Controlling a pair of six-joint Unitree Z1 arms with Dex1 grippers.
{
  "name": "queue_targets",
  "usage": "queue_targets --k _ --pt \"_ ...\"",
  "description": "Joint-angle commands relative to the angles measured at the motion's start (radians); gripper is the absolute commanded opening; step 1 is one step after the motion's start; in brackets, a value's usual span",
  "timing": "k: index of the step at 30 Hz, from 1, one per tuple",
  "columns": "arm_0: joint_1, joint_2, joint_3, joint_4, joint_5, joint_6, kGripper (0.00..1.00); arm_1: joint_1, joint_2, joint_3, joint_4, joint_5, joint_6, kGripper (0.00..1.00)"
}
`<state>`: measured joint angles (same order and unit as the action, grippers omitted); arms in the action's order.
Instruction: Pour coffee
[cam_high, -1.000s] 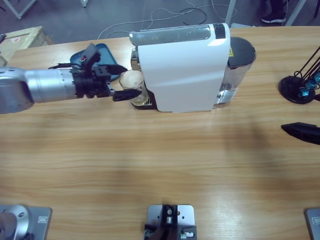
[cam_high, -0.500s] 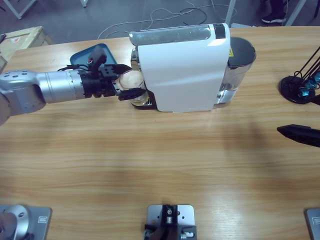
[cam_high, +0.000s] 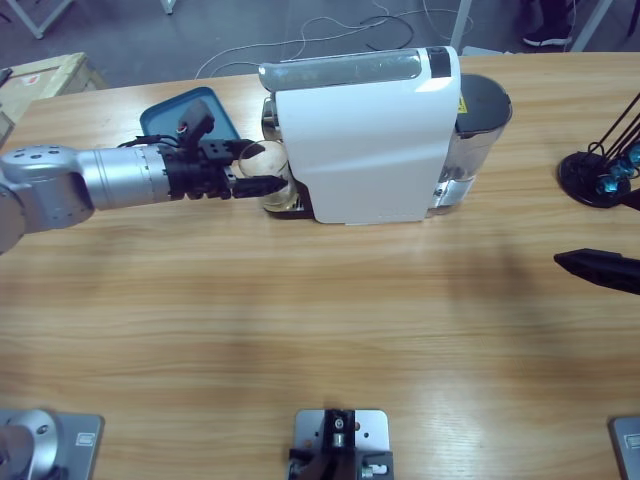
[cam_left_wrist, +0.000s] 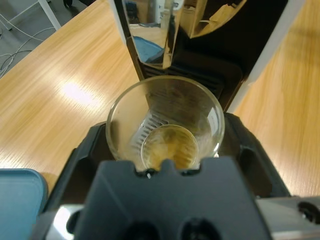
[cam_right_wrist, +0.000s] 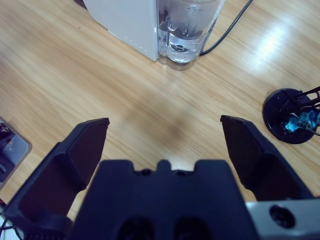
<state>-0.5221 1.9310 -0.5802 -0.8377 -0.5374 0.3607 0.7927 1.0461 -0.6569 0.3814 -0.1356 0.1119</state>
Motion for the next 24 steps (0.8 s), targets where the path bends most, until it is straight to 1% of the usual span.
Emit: queue_targets --k 1,3,5,8,11,14,18,20,24 --pt "0.016 0.04 0.016 -0.012 -0.016 0.007 0.0 0.008 0.024 -0.001 0.011 0.017 0.006 1.0" --pt "0.031 0.022 0.034 -0.014 -0.012 0.005 0.0 0.008 0.025 -0.001 0.011 0.017 0.006 1.0" --pt "0.063 -0.038 0.062 -0.018 0.025 -0.01 0.0 0.007 0.028 -0.001 0.011 0.016 0.006 1.0" --pt "0.146 -0.136 0.089 -0.018 0.119 -0.075 0.0 0.007 0.028 -0.001 0.011 0.013 0.006 1.0" --pt "0.234 -0.168 0.071 -0.018 0.176 -0.153 0.0 0.007 0.03 -0.001 0.011 0.014 0.006 1.0" --pt "0.286 -0.125 0.022 -0.017 0.265 -0.236 0.0 0.007 0.034 -0.001 0.011 0.014 0.006 1.0" --pt "0.308 -0.039 -0.072 0.01 0.354 -0.297 0.0 0.007 0.035 -0.002 0.011 0.014 0.006 1.0" --pt "0.312 0.003 -0.13 0.039 0.383 -0.299 0.0 0.007 0.039 -0.003 0.011 0.014 0.006 1.0" --pt "0.315 0.074 -0.212 0.072 0.384 -0.297 0.0 0.007 0.049 -0.006 0.011 0.016 0.006 1.0"
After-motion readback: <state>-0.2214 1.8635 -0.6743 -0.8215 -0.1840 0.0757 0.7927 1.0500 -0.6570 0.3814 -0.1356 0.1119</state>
